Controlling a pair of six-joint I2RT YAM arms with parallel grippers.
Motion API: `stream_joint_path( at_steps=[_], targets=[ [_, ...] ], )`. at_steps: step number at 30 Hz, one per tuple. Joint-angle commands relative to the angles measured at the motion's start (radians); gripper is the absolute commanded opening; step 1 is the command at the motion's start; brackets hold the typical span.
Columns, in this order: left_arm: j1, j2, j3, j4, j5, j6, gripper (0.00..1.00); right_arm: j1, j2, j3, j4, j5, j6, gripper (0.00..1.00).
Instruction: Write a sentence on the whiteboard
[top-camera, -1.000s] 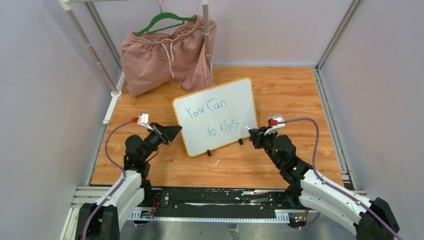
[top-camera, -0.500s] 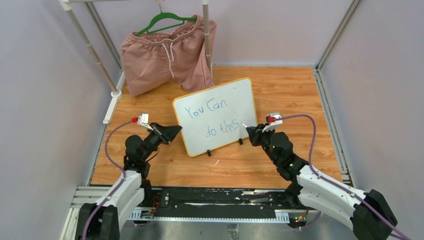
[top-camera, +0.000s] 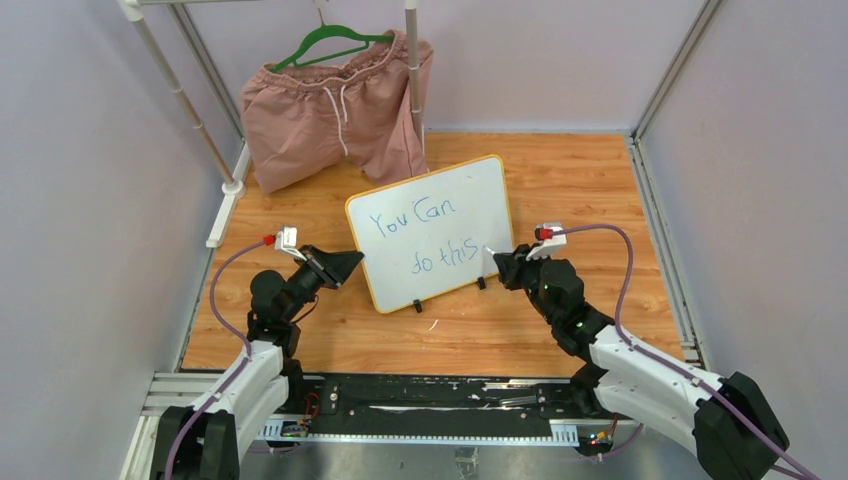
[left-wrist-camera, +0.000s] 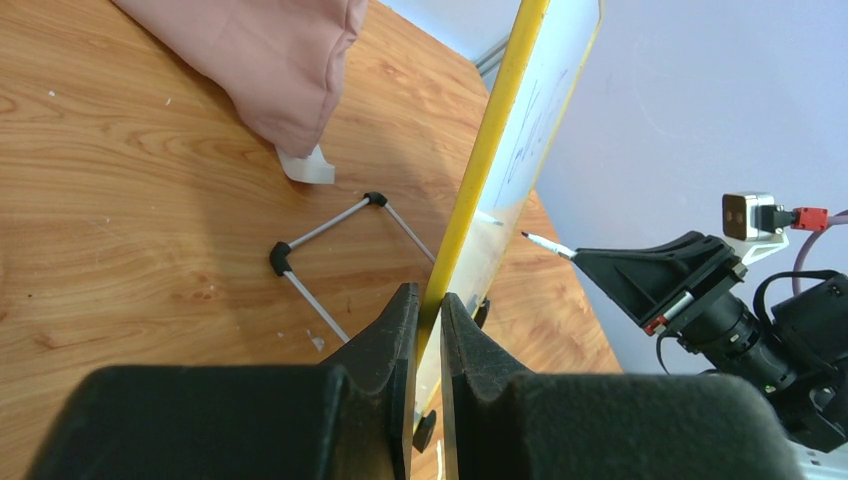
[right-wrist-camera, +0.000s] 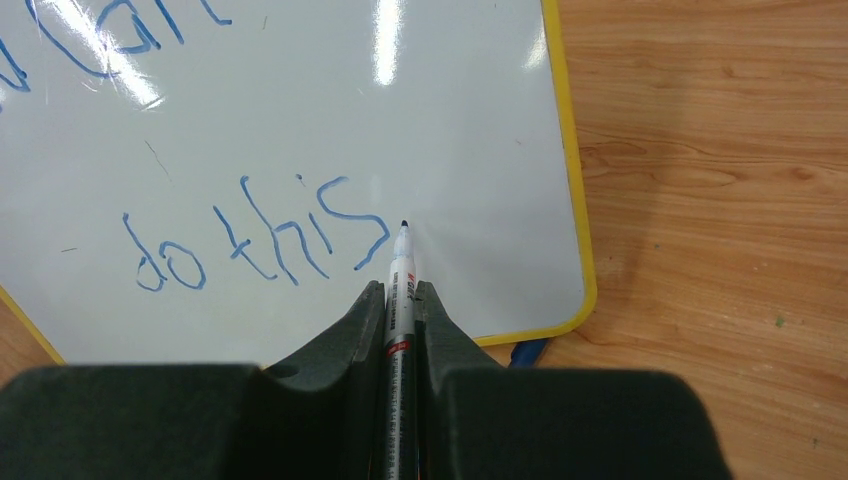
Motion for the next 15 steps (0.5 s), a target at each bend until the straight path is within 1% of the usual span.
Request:
stream_joint_path(
  at_steps=[1, 15],
  targets=[
    [-0.006, -0.006, -0.008, 0.043, 0.001, 0.004, 0.00, -0.021, 0.011, -0.005, 0.050, -0.020, 0.029, 0.00],
    [-0.007, -0.007, -0.007, 0.043, 0.001, 0.004, 0.00, -0.039, 0.039, -0.015, 0.059, -0.034, 0.039, 0.00]
  ],
)
